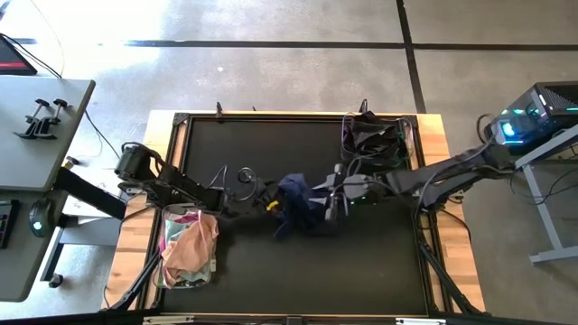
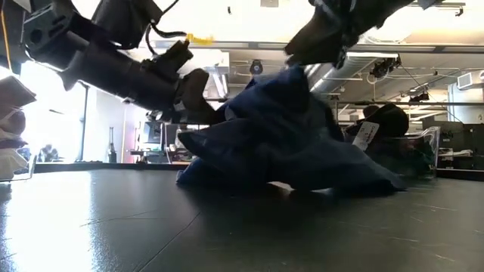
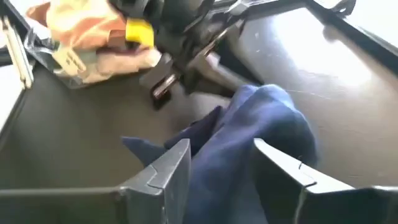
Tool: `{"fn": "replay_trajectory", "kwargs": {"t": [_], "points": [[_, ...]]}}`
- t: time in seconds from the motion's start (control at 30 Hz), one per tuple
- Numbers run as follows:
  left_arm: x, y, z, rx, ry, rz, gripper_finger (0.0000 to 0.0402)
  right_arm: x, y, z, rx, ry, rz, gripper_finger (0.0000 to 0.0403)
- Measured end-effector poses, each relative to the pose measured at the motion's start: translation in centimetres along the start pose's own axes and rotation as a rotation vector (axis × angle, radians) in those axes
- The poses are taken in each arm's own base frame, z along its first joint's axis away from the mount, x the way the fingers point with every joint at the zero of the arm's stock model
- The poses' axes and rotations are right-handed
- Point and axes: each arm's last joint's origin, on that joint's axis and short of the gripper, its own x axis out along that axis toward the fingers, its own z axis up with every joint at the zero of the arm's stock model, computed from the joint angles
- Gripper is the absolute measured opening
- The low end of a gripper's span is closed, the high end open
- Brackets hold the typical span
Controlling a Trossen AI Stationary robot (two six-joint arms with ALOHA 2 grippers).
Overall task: Sort towels by color in basket
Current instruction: Put the blue towel into the top transparent bin
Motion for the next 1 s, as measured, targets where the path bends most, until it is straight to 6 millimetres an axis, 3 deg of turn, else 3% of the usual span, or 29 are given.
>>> {"fn": "replay_trajectory", "kwargs": {"t": [0.17, 0.33, 0.5, 0.63, 0.8, 0.9, 1.0], "points": [[-0.4, 0.6, -0.8, -0.027, 0.074, 0.020, 0.0129, -2.9, 0.2, 0.5, 0.017, 0.006, 0.023, 0.0160], [-1.7, 2.1, -1.0, -0.041, 0.199, 0.078, 0.0129, -3.8, 1.1, -0.9, -0.040, 0.099, 0.022, 0.0156], [-3.1, 4.2, -2.0, -0.069, 0.328, 0.124, 0.0129, -3.0, 1.7, -3.8, -0.086, 0.268, -0.128, 0.0156], [-3.0, 4.4, -2.7, -0.095, 0.350, 0.078, 0.0129, -1.5, 2.0, -6.0, -0.127, 0.374, -0.238, 0.0156], [-2.1, 4.0, -2.8, -0.113, 0.307, 0.015, 0.0129, 0.9, 2.7, -7.6, -0.102, 0.465, -0.167, 0.0177], [-1.2, 3.5, -2.7, -0.122, 0.263, -0.056, 0.0129, 1.3, 2.7, -8.5, -0.074, 0.565, -0.126, 0.0199], [0.1, 2.8, -2.1, -0.141, 0.212, -0.121, 0.0129, 0.6, 2.2, -9.6, -0.044, 0.685, -0.206, 0.0209]]}}
